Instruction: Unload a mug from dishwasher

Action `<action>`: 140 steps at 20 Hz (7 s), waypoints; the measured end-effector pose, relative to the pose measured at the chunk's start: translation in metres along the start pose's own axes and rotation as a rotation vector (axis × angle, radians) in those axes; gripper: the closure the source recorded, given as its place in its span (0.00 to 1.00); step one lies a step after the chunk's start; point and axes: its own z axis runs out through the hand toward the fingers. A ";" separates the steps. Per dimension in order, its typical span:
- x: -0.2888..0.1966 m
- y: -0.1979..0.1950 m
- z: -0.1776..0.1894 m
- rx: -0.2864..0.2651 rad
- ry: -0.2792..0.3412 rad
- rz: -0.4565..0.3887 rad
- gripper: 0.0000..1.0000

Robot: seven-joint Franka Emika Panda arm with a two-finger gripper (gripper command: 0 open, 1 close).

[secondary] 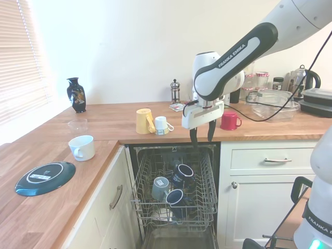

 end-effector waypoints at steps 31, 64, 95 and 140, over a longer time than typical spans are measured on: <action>-0.073 -0.077 0.146 -0.253 -0.013 -0.291 0.00; -0.067 -0.101 0.250 -0.357 -0.046 -0.390 0.00; -0.058 -0.101 0.274 -0.369 -0.114 -0.650 1.00; -0.016 -0.108 0.077 -0.147 0.062 -0.447 1.00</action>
